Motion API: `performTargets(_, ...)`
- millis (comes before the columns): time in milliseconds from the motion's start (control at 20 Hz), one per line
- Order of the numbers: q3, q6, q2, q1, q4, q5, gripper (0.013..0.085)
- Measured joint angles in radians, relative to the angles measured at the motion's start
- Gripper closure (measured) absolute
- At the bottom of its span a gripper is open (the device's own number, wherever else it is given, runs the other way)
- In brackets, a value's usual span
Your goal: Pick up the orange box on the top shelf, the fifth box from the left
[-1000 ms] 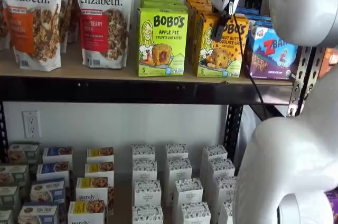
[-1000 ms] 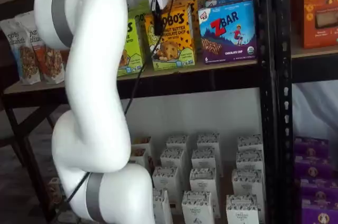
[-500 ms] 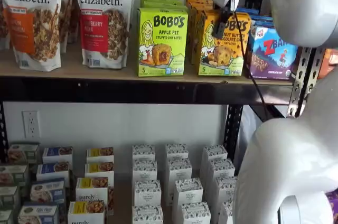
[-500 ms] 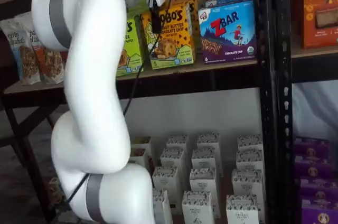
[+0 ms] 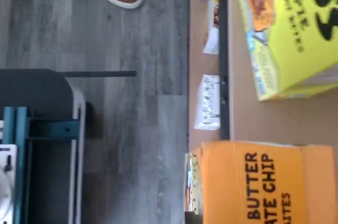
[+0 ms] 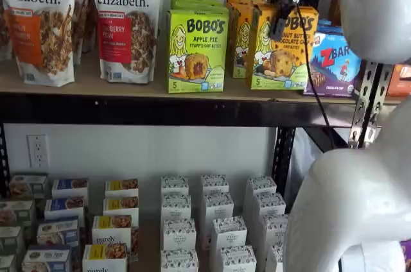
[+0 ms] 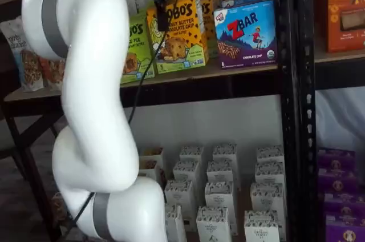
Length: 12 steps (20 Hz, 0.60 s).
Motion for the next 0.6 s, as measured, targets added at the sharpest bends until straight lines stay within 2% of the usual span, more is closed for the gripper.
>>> performTargets(600,0.152,-0.001,-0.204,-0.008,-0.005,0.057,0.061)
